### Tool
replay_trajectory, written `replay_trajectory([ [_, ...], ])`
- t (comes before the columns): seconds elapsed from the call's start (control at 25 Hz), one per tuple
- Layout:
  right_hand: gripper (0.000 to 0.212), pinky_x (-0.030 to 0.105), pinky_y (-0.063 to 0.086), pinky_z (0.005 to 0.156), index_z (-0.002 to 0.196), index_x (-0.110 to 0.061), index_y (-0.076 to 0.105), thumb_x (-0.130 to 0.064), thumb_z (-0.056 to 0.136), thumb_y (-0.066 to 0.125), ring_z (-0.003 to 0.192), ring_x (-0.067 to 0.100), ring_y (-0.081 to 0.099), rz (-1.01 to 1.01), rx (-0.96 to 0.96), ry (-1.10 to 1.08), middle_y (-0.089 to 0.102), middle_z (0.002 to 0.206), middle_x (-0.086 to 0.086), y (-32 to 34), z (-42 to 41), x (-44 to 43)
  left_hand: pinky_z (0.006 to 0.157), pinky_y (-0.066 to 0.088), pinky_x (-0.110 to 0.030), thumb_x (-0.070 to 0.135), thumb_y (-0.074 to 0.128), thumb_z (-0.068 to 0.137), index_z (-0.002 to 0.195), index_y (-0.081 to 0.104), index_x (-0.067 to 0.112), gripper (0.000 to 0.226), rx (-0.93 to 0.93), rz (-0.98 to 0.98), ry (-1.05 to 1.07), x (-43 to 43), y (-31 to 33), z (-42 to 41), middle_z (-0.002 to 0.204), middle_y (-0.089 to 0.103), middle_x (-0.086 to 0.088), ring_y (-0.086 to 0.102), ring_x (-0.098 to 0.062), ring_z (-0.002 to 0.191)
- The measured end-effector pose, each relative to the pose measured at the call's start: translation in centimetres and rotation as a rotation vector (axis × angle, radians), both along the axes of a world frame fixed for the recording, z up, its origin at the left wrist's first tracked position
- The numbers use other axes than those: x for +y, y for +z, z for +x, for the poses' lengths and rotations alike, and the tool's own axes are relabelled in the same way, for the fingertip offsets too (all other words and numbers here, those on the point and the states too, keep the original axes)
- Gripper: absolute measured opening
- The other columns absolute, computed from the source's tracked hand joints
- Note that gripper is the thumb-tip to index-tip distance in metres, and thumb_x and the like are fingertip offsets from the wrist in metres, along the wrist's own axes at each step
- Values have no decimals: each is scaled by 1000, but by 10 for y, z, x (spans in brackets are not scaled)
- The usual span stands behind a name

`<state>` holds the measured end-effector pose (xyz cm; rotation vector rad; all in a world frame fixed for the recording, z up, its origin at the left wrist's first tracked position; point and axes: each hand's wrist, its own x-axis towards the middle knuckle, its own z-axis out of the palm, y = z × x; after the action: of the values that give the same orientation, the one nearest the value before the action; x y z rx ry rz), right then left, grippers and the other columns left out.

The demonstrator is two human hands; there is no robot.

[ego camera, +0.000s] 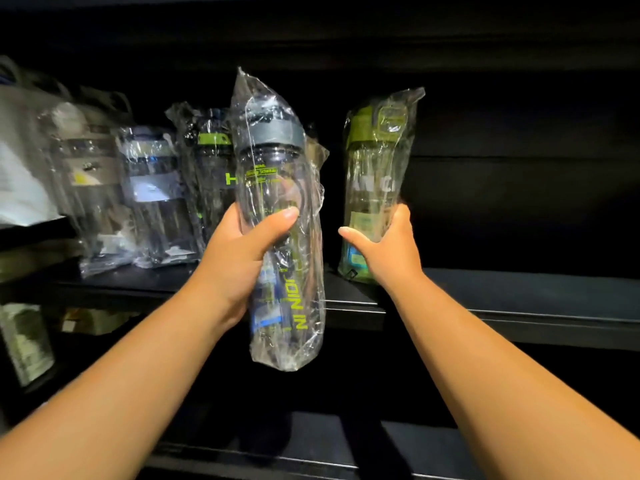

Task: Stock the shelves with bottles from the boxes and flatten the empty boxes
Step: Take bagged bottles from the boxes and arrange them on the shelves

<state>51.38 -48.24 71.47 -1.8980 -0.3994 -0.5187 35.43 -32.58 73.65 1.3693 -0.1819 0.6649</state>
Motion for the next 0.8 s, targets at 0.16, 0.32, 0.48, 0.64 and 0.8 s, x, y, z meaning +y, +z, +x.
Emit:
replay_trajectory([
  [0.16,96,42,50,88,140,-17,25,-71,73,69,117,30,53,-119,53,1,43,140,8,3,0,-5,65,58,-28,27,78,73,119,60,15,51,-10,31,32,-11,3,-3,98,76,-1,73,-15,85],
  [0.32,88,44,44,92,138,-16,27,-70,77,62,123,36,44,-314,97,-69,40,137,13,9,3,-9,65,57,-26,29,69,72,116,60,17,47,-20,54,68,-25,7,-8,98,76,1,73,-13,86],
  [0.48,91,45,41,96,140,-12,30,-68,78,66,127,39,40,-299,122,18,39,139,16,9,1,-9,66,57,-25,20,68,87,120,58,16,35,18,52,128,-33,6,-10,104,76,-1,74,-15,90],
  [0.64,99,44,41,99,146,-12,25,-66,76,70,129,38,40,-271,102,58,36,144,16,5,-2,-14,65,56,-20,17,66,91,122,58,15,33,7,88,167,-44,11,-11,107,75,-1,73,-11,91],
  [0.8,99,37,38,101,155,-16,16,-60,83,67,136,28,40,-37,170,207,28,154,11,9,-16,-37,64,55,-18,18,67,90,114,57,18,26,-18,107,168,-65,19,-12,95,76,10,72,-3,85],
])
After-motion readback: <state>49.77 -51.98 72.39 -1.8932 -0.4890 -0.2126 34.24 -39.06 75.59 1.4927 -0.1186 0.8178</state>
